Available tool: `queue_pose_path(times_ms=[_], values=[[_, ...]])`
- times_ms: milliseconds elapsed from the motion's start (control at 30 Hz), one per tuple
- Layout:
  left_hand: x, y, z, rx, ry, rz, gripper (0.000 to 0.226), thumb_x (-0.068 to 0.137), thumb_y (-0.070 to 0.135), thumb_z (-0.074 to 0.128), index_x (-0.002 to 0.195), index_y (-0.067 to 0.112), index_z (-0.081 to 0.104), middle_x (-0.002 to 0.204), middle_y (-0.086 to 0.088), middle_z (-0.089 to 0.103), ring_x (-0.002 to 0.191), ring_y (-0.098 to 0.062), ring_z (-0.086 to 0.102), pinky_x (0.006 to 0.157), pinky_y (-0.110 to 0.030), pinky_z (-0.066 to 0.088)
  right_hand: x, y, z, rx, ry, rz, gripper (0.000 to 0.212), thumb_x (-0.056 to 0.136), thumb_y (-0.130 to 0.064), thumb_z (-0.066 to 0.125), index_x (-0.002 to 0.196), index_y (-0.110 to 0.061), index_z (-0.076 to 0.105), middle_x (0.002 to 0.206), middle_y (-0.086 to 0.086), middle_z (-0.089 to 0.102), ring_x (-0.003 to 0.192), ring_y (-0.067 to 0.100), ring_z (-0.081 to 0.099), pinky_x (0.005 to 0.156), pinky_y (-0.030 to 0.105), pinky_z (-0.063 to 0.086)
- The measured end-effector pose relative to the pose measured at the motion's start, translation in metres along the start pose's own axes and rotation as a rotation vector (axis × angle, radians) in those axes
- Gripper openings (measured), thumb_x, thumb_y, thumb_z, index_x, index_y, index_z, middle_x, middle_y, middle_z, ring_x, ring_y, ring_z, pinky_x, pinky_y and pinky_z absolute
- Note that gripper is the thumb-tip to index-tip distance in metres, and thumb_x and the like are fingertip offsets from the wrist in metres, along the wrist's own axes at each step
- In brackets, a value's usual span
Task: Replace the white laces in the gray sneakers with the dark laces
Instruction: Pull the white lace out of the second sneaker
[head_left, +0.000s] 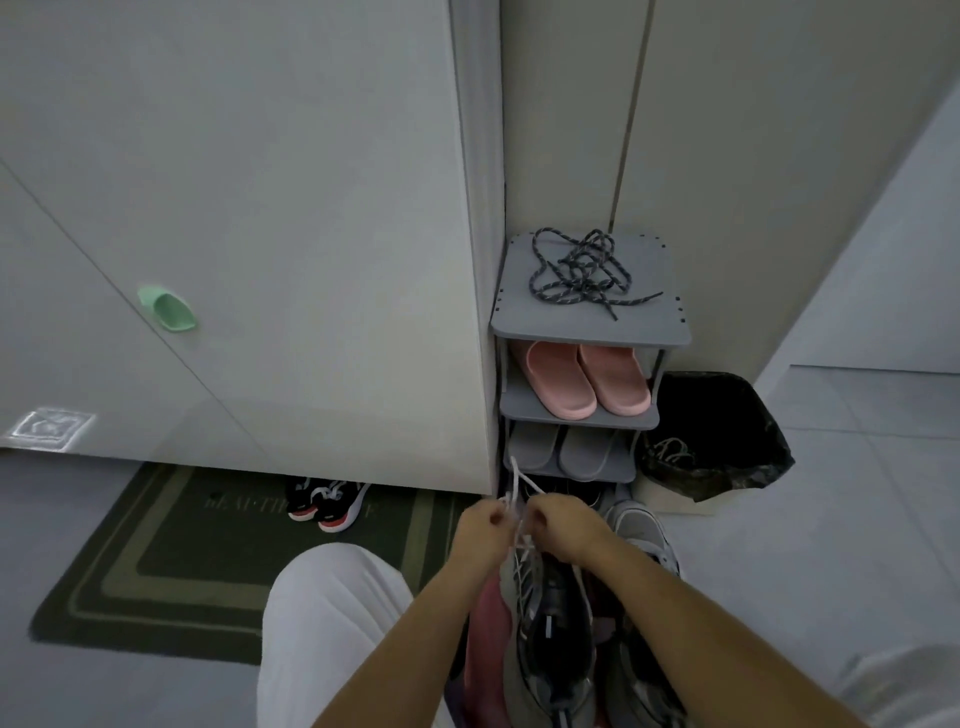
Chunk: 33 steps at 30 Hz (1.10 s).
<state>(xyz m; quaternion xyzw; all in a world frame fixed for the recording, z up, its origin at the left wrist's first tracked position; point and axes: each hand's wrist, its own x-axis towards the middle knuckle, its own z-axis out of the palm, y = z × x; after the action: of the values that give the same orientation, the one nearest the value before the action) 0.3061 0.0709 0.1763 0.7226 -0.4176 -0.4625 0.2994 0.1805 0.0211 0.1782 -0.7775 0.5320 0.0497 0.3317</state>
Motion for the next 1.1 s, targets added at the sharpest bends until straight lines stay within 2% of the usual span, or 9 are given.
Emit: queue_pose_path(times_ms=[100,200,300,400,533,733,867,1000,1100], values=[[0.0,-0.014,0.01,0.002,-0.007,-0.02,0.031,0.091,0.014,0.057,0.064,0.014,0.042,0.068,-0.008,0.047,0.063,-0.017,0.043,0.06,-0.028,0.038,0.005,0.003,-0.004,0.097,0.039,0.003,0.012,0.092,-0.018,0.048,0.088,-0.015,0.059,0.103,0.008,0.063,0.092,0.023,0.057,0.079,0.032,0.045],[0.0,-0.017,0.017,0.122,-0.048,-0.011,0.028,0.088,0.009,0.056,0.064,0.018,0.043,0.066,-0.001,0.046,0.063,-0.015,0.044,0.064,-0.025,0.036,0.002,0.007,-0.006,0.131,0.053,0.008,0.014,0.092,-0.02,0.052,0.091,-0.012,0.063,0.104,0.006,0.062,0.093,0.021,0.057,0.079,0.028,0.042],[-0.001,-0.019,0.023,0.328,-0.053,0.041,0.023,0.09,0.012,0.053,0.07,0.017,0.042,0.076,-0.001,0.049,0.075,-0.014,0.047,0.063,-0.022,0.031,-0.006,0.013,-0.004,0.047,0.071,-0.012,0.014,0.093,-0.02,0.051,0.085,-0.015,0.061,0.1,0.006,0.063,0.088,0.019,0.054,0.074,0.026,0.039],[0.0,-0.017,0.026,0.406,-0.031,0.066,0.034,0.092,0.013,0.05,0.064,0.023,0.034,0.082,-0.007,0.055,0.083,-0.022,0.054,0.067,-0.027,0.037,-0.015,0.016,-0.001,-0.059,0.093,-0.03,0.021,0.091,-0.021,0.05,0.096,-0.007,0.065,0.109,0.009,0.061,0.099,0.022,0.057,0.08,0.03,0.044],[0.006,-0.017,0.025,0.546,-0.057,0.118,0.014,0.094,0.015,0.045,0.081,0.013,0.047,0.102,-0.016,0.061,0.096,-0.032,0.058,0.078,-0.035,0.044,-0.024,0.02,0.005,-0.153,0.067,0.044,0.029,0.086,-0.032,0.054,0.105,-0.01,0.057,0.117,0.008,0.051,0.107,0.026,0.054,0.084,0.033,0.045],[0.012,-0.02,0.021,0.34,0.045,0.028,0.021,0.096,0.016,0.044,0.101,-0.002,0.054,0.103,-0.019,0.063,0.095,-0.032,0.059,0.073,-0.033,0.043,-0.027,0.026,0.016,-0.164,0.103,0.094,0.024,0.088,-0.022,0.049,0.11,-0.014,0.057,0.118,0.009,0.053,0.106,0.028,0.057,0.085,0.037,0.05],[0.013,-0.023,0.019,0.236,0.036,-0.003,0.023,0.096,0.02,0.045,0.103,-0.001,0.052,0.106,-0.019,0.063,0.096,-0.033,0.06,0.079,-0.035,0.048,-0.029,0.022,0.021,-0.209,0.14,0.067,0.024,0.093,-0.02,0.043,0.109,-0.015,0.06,0.12,0.009,0.051,0.107,0.026,0.057,0.085,0.037,0.05],[0.011,-0.02,0.019,0.281,-0.076,0.042,0.018,0.087,0.024,0.061,0.091,0.008,0.054,0.093,-0.014,0.061,0.093,-0.029,0.06,0.067,-0.026,0.037,-0.029,0.021,0.023,-0.22,0.159,0.082,0.026,0.096,-0.024,0.04,0.109,-0.012,0.058,0.118,0.009,0.051,0.106,0.027,0.058,0.084,0.036,0.048],[0.011,-0.022,0.021,0.328,-0.038,0.062,0.014,0.086,0.019,0.058,0.079,0.01,0.05,0.085,-0.017,0.061,0.086,-0.033,0.061,0.063,-0.028,0.037,-0.03,0.02,0.023,-0.222,0.173,0.072,0.027,0.096,-0.026,0.039,0.109,-0.013,0.059,0.117,0.008,0.053,0.106,0.025,0.057,0.084,0.035,0.047]])
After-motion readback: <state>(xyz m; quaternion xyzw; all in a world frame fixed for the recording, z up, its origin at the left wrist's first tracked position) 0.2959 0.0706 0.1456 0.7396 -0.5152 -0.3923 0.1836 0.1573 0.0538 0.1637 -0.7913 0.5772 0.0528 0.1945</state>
